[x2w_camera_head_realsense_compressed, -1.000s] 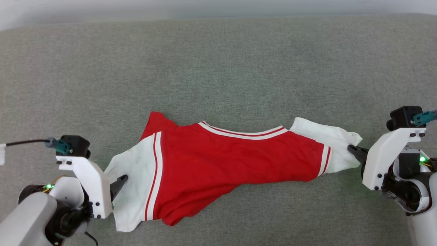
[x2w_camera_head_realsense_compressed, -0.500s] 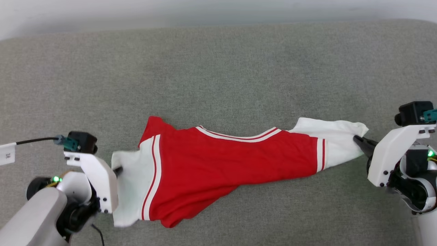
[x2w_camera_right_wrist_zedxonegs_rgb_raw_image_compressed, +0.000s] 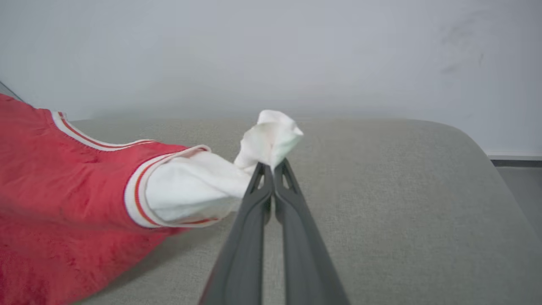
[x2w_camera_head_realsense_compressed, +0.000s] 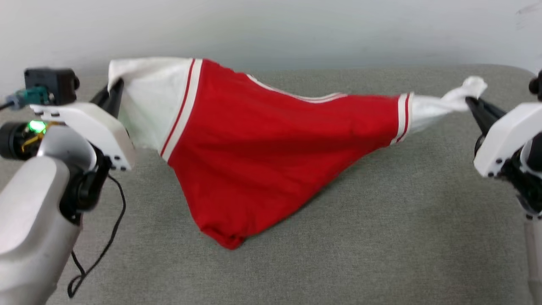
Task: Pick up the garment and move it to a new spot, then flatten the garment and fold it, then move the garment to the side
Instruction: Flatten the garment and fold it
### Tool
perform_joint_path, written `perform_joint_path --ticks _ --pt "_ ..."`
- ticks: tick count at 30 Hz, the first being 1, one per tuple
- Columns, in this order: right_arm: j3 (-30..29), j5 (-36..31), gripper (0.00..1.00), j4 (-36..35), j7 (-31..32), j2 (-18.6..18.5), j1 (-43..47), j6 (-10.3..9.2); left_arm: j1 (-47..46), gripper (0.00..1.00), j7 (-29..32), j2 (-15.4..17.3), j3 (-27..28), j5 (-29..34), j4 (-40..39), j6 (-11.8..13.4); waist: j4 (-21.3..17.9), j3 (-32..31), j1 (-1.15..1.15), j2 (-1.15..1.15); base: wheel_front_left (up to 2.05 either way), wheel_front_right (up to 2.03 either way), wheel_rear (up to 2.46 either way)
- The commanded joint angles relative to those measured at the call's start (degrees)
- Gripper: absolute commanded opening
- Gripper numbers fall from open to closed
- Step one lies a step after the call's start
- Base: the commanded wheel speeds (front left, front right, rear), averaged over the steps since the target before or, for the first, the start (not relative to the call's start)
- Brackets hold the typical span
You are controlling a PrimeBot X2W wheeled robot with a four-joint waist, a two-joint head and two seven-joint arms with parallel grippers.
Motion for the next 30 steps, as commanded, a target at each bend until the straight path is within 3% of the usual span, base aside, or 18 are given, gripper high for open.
perform_joint_path --ticks 1,7,16,30 --pt "0.29 -0.14 0.0 0.99 -1.09 -0.24 -3.02 -0.02 -3.03 0.0 -1.53 -0.89 0.47 0.76 1.68 -0.27 -0.08 -0.41 0.0 0.0 0.0 0.0 0.0" --pt "1.09 0.06 0.0 5.94 -3.89 -0.41 -13.76 -0.02 -14.43 0.0 -4.6 -4.5 0.13 3.31 8.7 -1.2 -0.35 0.88 0.0 0.0 0.0 0.0 0.0" --pt "3.28 0.84 0.0 13.22 -8.98 -1.39 -34.41 -0.02 -35.29 0.0 -10.11 -10.01 2.36 4.1 19.11 -3.83 -0.51 10.01 0.0 0.0 0.0 0.0 0.0" --pt "6.8 -1.74 0.0 22.84 -21.94 -2.21 -60.47 -0.02 -58.7 0.0 -19.5 -13.0 3.18 8.13 27.88 -5.45 -1.01 21.98 0.0 0.0 0.0 0.0 0.0"
